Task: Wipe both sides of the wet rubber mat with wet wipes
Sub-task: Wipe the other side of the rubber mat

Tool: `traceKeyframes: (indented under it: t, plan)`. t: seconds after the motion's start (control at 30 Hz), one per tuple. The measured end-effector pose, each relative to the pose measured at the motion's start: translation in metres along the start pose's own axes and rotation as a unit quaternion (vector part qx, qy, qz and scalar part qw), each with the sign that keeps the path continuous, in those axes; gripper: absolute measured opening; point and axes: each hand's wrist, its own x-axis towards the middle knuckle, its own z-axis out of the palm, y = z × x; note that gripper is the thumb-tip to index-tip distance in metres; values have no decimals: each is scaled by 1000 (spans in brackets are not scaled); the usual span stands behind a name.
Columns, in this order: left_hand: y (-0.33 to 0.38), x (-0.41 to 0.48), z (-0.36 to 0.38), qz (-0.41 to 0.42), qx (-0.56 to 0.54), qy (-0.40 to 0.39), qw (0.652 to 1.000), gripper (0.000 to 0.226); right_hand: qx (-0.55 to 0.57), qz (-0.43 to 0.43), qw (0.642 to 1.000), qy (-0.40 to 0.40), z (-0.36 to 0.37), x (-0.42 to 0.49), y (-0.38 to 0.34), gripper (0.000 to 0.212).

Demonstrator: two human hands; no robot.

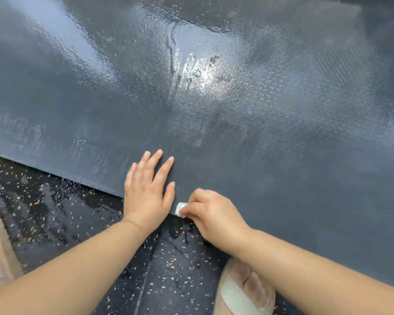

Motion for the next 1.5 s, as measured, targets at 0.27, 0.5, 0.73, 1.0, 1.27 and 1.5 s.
traceKeyframes:
  t: [0.27, 0.5, 0.73, 1.0, 1.27, 1.5]
  plan:
    - [-2, -1, -3, 9, -13, 5, 1000, 53, -33, 127, 960, 246, -119, 127, 58, 19]
    - [-1, -2, 4, 3, -31, 25, 999, 51, -100, 111, 974, 173, -76, 114, 45, 17]
    - [-4, -8, 8, -7, -16, 41, 999, 49, -64, -22, 996, -57, -26, 46, 3, 19]
    - [-24, -14, 0, -4, -21, 41, 999, 47, -110, 136, 963, 204, -123, 167, 52, 25]
    - [-23, -15, 4, -46, -50, 69, 995, 47, -178, 55, 976, 117, -47, 129, 17, 28]
    - [-34, -17, 3, -40, -63, 82, 994, 47, -72, -68, 992, -76, -7, 59, -17, 19]
